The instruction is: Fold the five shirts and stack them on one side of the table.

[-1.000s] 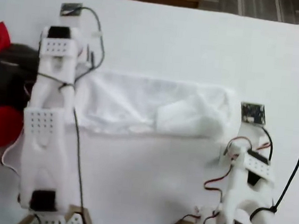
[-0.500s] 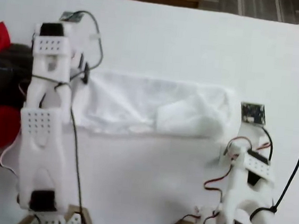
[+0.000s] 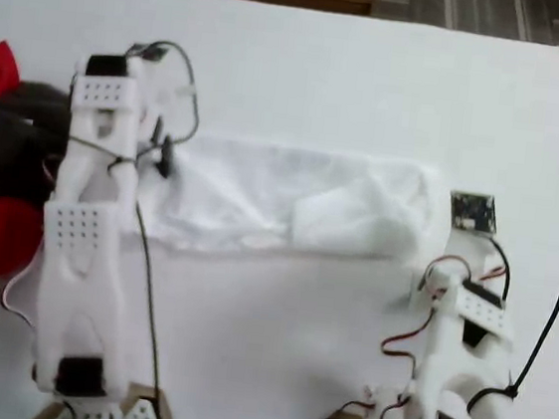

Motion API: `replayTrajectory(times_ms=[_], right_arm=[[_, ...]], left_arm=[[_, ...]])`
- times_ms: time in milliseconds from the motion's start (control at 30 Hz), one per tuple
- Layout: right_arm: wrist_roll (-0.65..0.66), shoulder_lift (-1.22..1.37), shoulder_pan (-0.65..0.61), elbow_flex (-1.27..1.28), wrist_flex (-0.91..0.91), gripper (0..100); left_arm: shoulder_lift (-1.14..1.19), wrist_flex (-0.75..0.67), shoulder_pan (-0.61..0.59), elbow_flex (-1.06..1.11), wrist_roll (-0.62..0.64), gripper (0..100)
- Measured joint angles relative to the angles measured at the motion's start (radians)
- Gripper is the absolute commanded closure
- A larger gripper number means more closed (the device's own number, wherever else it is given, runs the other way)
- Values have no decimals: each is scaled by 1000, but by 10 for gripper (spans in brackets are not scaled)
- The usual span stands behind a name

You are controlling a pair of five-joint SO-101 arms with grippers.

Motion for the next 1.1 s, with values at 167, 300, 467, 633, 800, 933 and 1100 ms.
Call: replayTrajectory(times_ms=[167,300,467,633,800,933,1100], right_arm=[[0,0,0,0,0,974],[0,0,0,0,0,974],[0,0,0,0,0,974],[-5,0,0,0,-12,975],[-120,0,51,0,-57,974],[-215,0,121,0,-92,974],[-287,0,173,0,-103,974]], left_arm=[[5,0,25,-2,0,956],[12,2,49,-2,0,972],[14,9,49,-5,0,973],[-43,20,58,2,0,973],[-167,29,114,51,41,973],[-313,31,233,78,84,973],[-416,31,356,78,143,973]])
